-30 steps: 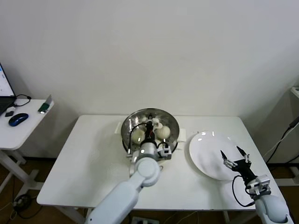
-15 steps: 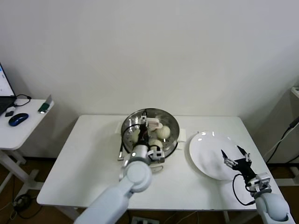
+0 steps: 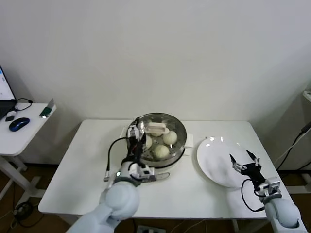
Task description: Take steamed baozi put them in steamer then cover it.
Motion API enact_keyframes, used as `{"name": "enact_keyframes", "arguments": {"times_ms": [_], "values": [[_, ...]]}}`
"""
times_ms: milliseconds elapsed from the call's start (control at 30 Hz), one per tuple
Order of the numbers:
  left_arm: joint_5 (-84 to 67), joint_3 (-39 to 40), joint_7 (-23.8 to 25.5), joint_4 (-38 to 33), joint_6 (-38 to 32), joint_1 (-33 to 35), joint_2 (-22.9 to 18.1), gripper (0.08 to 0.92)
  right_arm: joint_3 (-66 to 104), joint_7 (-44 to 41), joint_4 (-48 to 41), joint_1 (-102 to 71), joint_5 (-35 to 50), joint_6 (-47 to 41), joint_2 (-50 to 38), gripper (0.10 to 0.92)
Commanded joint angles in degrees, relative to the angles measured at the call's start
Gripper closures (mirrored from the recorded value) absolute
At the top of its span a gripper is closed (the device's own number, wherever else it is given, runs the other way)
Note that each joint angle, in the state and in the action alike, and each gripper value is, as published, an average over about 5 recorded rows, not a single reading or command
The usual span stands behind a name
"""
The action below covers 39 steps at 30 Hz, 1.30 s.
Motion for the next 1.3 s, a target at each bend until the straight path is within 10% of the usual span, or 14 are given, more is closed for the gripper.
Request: {"name": "enact_keyframes", "arguments": {"times_ms": [33, 500, 1300], "values": [[-40.04, -23.04, -15.70, -9.46, -17.68, 15.86, 3.16, 0.177, 0.06, 0.03, 1.59, -0.45, 0.01, -0.60, 0.36, 0.203], [-69.63, -44.54, -14.27, 8.10, -47.79, 28.97, -9.66, 0.177, 0.03, -1.00, 3.67, -2.24, 0.26, 1.22, 1.60, 0.203], [-68.00, -42.42, -10.79, 12.20, -48.58, 29.81, -10.27, 0.177, -0.06, -1.05, 3.59, -2.48, 1.49, 3.75, 2.95, 0.203]]}}
